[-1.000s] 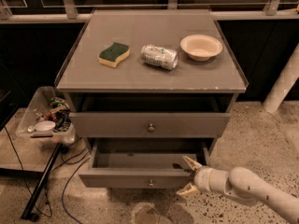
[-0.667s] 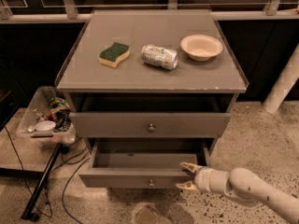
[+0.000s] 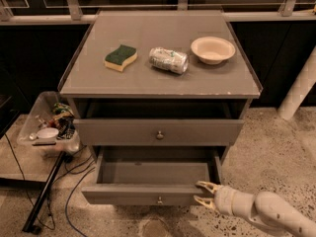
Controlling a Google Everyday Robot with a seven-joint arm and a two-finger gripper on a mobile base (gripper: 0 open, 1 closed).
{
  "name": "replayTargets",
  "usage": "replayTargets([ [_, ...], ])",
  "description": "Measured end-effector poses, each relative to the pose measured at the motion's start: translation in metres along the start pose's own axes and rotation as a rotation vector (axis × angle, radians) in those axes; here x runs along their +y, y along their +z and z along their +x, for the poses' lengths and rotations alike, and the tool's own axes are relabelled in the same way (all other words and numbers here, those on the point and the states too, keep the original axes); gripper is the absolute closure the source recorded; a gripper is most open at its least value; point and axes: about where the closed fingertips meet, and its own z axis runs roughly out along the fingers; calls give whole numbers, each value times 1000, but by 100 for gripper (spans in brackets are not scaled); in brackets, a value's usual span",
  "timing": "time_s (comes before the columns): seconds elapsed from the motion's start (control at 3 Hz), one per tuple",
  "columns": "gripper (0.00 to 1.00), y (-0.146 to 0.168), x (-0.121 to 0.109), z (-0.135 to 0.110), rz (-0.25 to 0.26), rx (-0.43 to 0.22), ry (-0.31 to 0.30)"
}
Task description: Open middle drawer
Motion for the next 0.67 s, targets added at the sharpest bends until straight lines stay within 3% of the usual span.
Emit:
replayTargets([
  [0.33, 100, -27, 21, -5, 31, -28, -20],
  [0.67, 100, -36, 32, -5, 37, -37, -20],
])
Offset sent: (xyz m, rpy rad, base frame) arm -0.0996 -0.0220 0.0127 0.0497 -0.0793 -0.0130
